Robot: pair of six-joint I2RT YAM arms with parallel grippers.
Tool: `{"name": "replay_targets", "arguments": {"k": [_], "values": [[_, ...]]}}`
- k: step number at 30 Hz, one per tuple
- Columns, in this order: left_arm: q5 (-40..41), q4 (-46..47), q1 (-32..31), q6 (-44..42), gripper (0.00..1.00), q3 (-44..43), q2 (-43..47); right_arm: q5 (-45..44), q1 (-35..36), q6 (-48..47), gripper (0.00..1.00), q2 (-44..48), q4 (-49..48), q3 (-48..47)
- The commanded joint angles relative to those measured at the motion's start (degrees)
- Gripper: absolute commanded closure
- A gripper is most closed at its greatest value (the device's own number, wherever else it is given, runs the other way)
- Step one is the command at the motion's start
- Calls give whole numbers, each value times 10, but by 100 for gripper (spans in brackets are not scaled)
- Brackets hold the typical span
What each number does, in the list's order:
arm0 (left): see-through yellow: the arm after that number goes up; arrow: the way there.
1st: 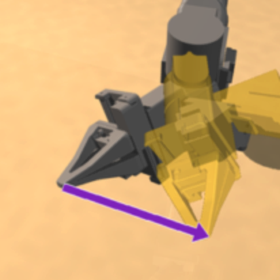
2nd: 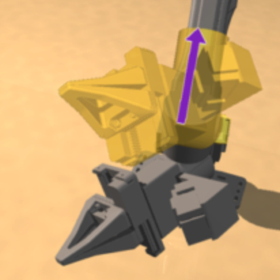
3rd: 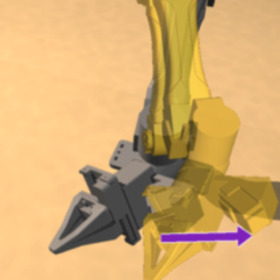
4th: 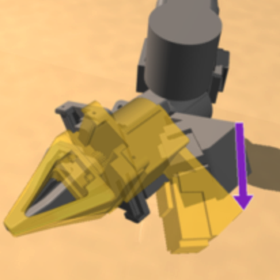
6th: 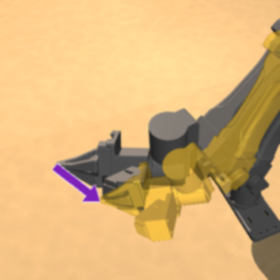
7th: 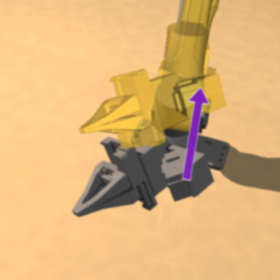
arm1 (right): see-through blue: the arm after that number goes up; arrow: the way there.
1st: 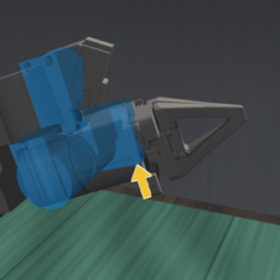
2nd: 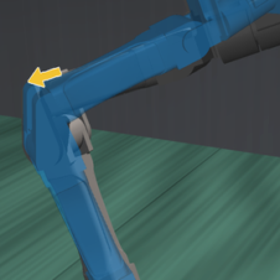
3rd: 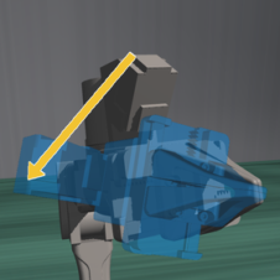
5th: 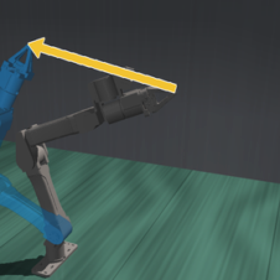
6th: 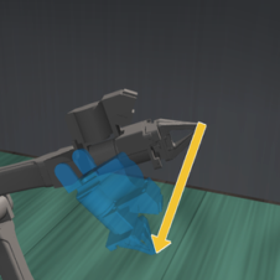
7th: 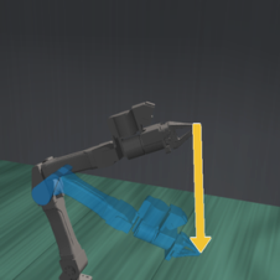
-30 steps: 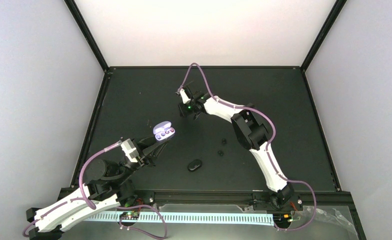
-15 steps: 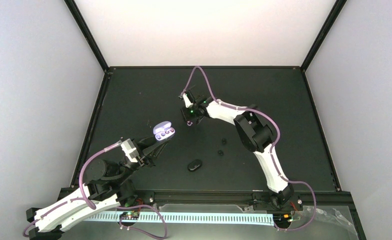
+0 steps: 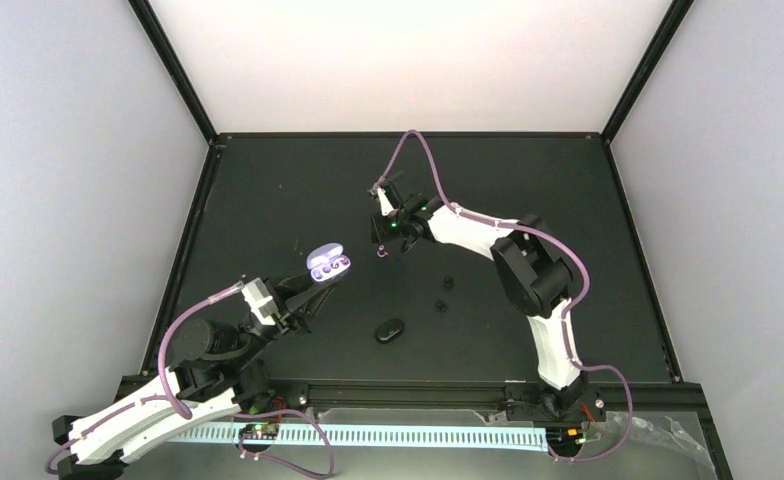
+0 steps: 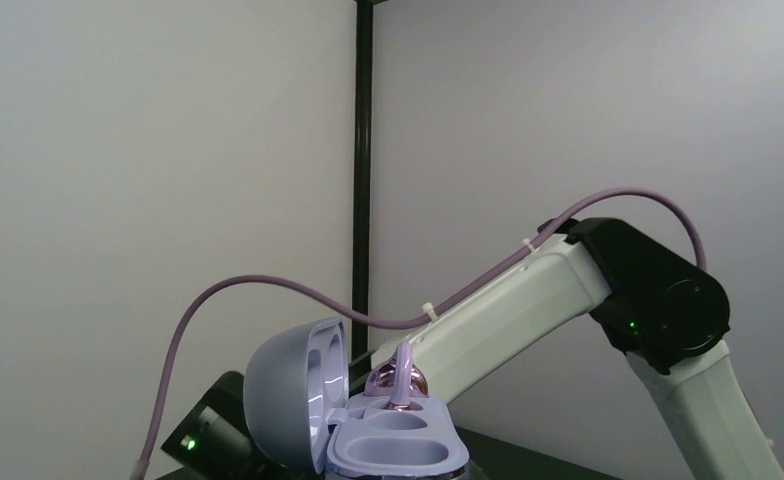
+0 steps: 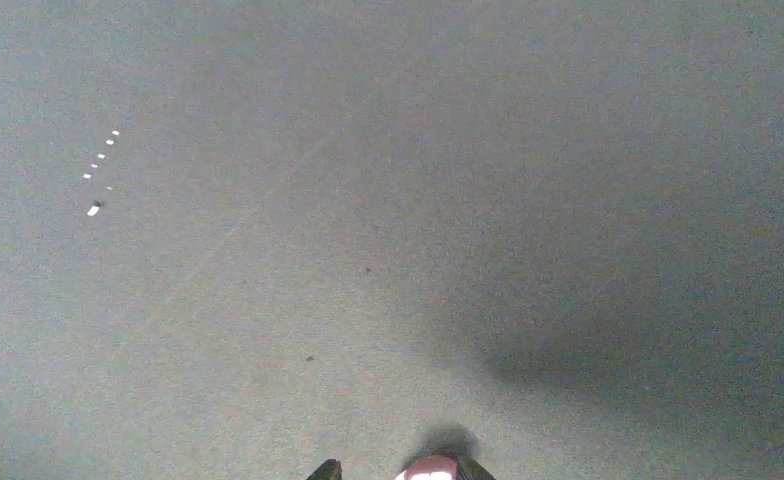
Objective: Insert the wireless bluetooth earbuds into the charging case
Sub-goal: Adjust the earbud at the center of the board.
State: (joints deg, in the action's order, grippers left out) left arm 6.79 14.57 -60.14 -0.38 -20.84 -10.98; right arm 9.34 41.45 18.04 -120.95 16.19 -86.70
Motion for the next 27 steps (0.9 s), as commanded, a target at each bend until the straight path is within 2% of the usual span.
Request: {"name": "replay_targets", "arguments": {"k": [1, 10, 20, 27], "values": [[-8, 3, -3, -2, 98, 1, 4, -17, 8, 28, 70, 41, -11, 12], [-13, -1, -3, 2, 98, 1, 9, -95, 30, 97, 69, 15, 51, -4], [-13, -6, -3, 2, 98, 0, 16, -125, 30, 90, 70, -43, 88, -73], [-10, -8, -3, 2, 98, 0, 18, -113, 30, 84, 73, -59, 107, -86]]}}
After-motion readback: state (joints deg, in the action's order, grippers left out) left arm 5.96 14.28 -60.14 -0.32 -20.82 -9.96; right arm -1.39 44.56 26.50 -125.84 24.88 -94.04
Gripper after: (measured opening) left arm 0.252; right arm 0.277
